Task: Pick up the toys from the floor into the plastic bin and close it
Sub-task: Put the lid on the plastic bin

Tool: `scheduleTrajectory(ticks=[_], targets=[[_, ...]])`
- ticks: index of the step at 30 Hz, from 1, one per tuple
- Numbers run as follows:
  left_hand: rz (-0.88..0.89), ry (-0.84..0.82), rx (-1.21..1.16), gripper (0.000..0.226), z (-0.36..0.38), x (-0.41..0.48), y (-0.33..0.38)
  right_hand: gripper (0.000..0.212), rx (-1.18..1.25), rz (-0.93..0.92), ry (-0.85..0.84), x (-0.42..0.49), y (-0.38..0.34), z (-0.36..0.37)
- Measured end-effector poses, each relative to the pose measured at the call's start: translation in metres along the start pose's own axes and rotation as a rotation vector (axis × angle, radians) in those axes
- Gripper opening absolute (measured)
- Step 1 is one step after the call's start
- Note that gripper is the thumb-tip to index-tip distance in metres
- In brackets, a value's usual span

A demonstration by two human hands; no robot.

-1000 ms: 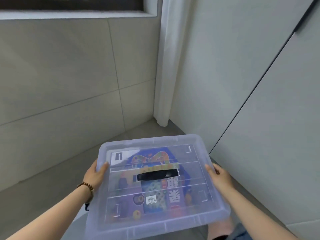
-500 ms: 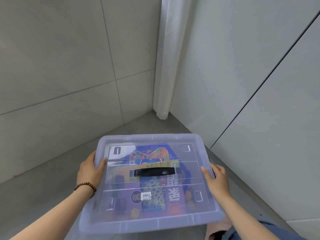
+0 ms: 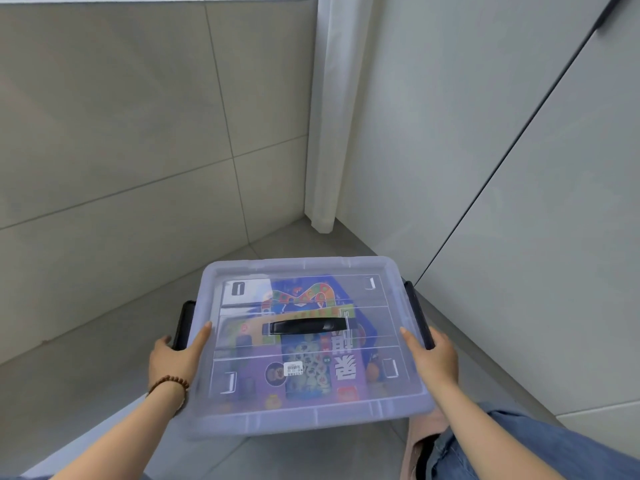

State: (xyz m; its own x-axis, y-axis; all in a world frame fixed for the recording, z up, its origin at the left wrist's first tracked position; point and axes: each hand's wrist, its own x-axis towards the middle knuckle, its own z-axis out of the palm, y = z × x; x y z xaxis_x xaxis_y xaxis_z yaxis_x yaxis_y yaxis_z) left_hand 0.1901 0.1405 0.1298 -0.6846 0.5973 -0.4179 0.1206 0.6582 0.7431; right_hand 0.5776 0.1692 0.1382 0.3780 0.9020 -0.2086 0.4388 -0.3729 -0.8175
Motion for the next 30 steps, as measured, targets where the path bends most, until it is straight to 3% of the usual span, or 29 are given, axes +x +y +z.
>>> scheduleTrajectory(ticks=[7,13,21,23,26,28,30], targets=[[0.096,0.037,0.041,0.072,-0.004,-0.007,0.003,0.022,-0.074,-0.093,0.029,-0.005,-0.005,0.003],[0.256,0.04,0.187,0.061,-0.009,-0.023,0.0,0.028,-0.122,-0.091,0.027,-0.004,-0.003,0.005],[0.279,0.033,0.181,0.043,-0.008,-0.032,0.006,0.033,-0.14,-0.065,-0.013,-0.001,0.0,0.004],[0.239,-0.009,0.115,0.046,-0.01,-0.03,0.009,0.032,-0.078,-0.017,-0.085,0.004,-0.002,0.003],[0.002,-0.174,-0.043,0.063,-0.016,-0.02,0.03,0.028,0.013,0.108,-0.202,0.014,-0.018,-0.001],[-0.098,-0.289,-0.043,0.07,-0.024,-0.02,0.045,0.029,0.034,0.144,-0.219,0.017,-0.027,-0.001],[-0.099,-0.282,-0.037,0.07,-0.028,-0.016,0.053,0.038,0.036,0.124,-0.154,0.02,-0.035,0.001]])
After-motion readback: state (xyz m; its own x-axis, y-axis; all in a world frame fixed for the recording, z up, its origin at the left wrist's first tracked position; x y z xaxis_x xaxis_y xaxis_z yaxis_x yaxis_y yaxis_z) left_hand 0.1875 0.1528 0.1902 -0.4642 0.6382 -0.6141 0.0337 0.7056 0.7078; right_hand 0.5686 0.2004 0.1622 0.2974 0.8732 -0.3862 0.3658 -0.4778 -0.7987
